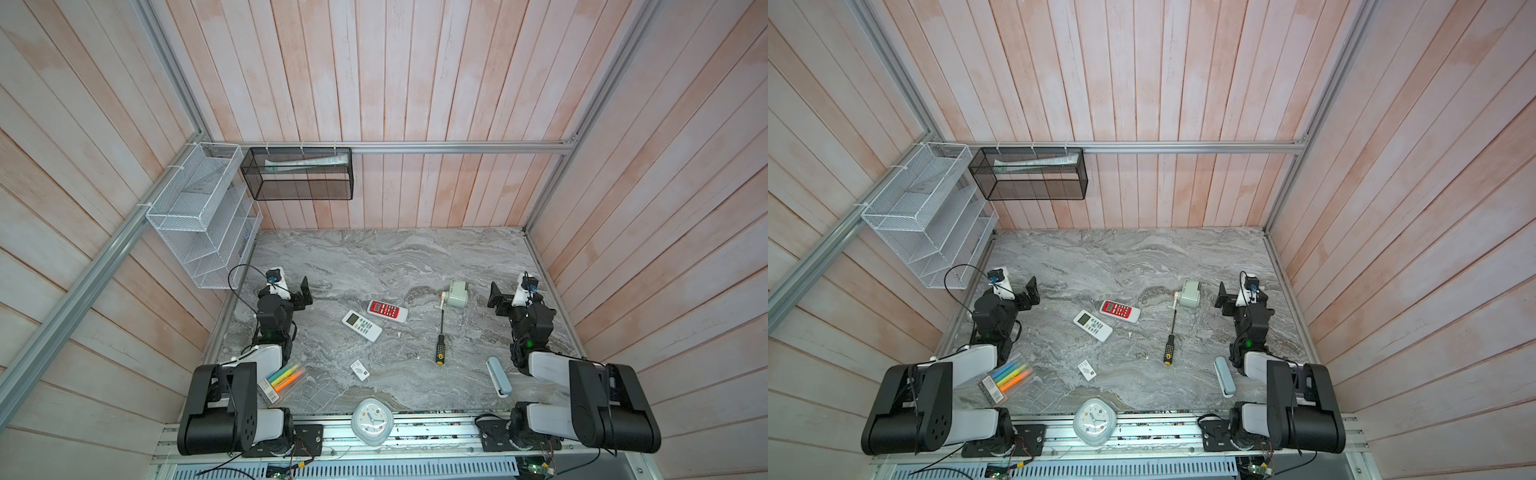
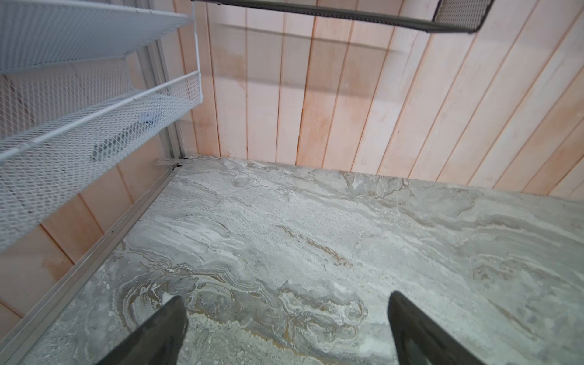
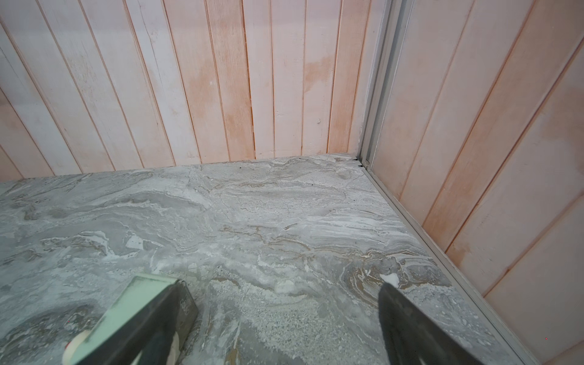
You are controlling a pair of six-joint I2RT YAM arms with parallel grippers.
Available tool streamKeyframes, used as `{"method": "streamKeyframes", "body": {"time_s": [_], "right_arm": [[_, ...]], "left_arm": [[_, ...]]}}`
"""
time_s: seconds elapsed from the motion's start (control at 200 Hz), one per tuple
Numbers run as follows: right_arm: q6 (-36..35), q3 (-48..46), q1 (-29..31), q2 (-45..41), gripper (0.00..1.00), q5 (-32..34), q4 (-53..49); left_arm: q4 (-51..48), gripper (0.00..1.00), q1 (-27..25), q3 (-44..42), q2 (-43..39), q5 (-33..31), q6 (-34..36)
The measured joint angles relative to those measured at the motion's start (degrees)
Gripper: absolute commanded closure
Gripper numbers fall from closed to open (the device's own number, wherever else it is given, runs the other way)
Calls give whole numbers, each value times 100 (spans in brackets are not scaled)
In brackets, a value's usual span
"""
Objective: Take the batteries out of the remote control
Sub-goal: 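Move the left gripper over the white remote while the right gripper advances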
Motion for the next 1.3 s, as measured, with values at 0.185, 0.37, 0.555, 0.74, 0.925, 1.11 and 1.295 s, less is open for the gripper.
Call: {"method": "streamKeyframes", "body": {"time_s": [0.185, 0.37, 0.555, 0.74, 0.925, 1.11, 1.295], "right_arm": [[664, 629, 282, -776, 2, 249, -1670], [1285, 1314, 1040, -1128, 2, 793, -3405], [1725, 1805, 2065, -1034, 2, 964, -4780], [2111, 2061, 2597, -579, 2, 981, -5654], [2205, 2173, 2900, -227, 2, 1008, -6063], [2212, 2243, 2946, -81, 2, 1021, -6151], [2192, 2273, 2966, -35, 2, 1036, -6133]], "left_arm": [[-1611, 0, -474, 640, -535, -503, -695], [-3346, 0, -1375, 1196, -507, -826, -1390], [-4553, 0, -2424, 1572, -240, -833, -2293], [-5449, 0, -3056, 1843, 385, -776, -3261], [-6065, 0, -3307, 2273, 1045, -739, -4129], [-6387, 0, -3364, 2544, 1589, -719, -4621], [-6548, 0, -3486, 2763, 1899, -728, -4946]]}}
